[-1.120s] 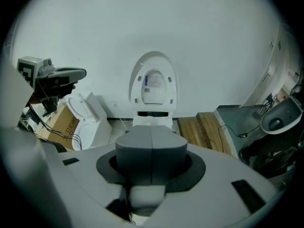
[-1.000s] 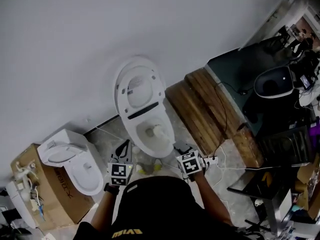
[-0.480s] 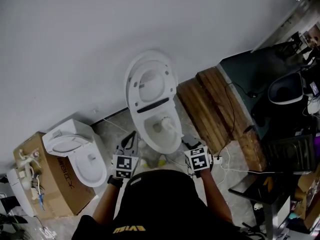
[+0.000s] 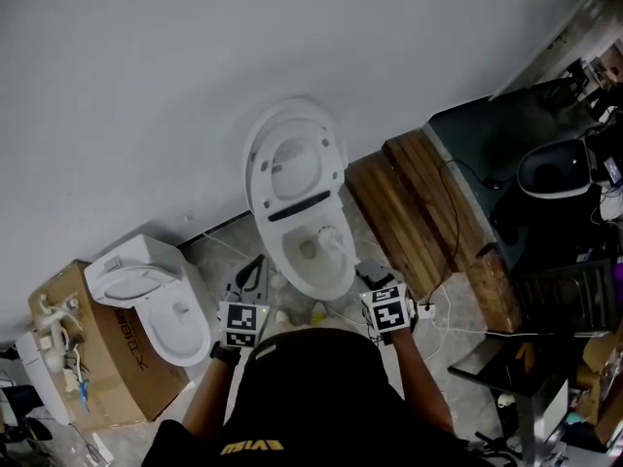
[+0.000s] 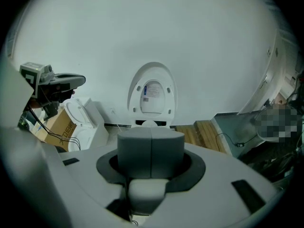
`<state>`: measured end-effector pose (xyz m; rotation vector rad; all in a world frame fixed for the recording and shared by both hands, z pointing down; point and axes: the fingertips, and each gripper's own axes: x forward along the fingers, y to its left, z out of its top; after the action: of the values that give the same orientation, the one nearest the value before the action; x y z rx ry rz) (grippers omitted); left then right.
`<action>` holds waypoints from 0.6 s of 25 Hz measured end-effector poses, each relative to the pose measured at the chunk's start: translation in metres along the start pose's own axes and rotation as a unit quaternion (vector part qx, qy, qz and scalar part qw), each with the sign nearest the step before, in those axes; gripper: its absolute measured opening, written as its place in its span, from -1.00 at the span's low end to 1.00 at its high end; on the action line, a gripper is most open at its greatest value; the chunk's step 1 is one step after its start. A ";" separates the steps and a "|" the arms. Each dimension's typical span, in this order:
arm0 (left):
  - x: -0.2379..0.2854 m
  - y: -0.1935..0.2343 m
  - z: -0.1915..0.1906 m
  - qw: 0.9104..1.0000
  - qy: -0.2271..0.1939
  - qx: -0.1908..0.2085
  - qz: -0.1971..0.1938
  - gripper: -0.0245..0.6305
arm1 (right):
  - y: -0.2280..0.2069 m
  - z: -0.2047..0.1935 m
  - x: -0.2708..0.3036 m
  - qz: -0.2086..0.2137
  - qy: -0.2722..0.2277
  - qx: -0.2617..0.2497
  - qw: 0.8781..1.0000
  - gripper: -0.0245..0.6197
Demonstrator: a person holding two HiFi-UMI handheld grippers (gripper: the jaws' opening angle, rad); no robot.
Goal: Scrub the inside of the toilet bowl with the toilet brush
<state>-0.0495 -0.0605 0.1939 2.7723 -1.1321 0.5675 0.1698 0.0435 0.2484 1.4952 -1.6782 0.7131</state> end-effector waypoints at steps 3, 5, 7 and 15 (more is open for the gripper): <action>-0.001 0.000 0.000 1.000 0.000 -0.001 0.000 -0.87 | -0.001 0.002 -0.002 -0.001 0.000 0.000 1.000 -0.42; -0.002 0.000 -0.001 1.000 0.001 0.000 0.000 -0.87 | -0.001 0.003 -0.005 0.000 -0.002 0.001 1.000 -0.42; -0.003 0.000 -0.002 1.000 0.001 0.000 -0.001 -0.87 | -0.002 0.004 -0.006 -0.001 -0.004 0.002 1.000 -0.42; -0.003 0.001 -0.005 1.000 -0.007 0.008 -0.009 -0.86 | 0.004 0.007 -0.012 -0.004 -0.013 -0.009 1.000 -0.42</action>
<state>-0.0534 -0.0585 0.1972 2.8016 -1.1095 0.5578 0.1646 0.0453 0.2354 1.5044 -1.6938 0.6759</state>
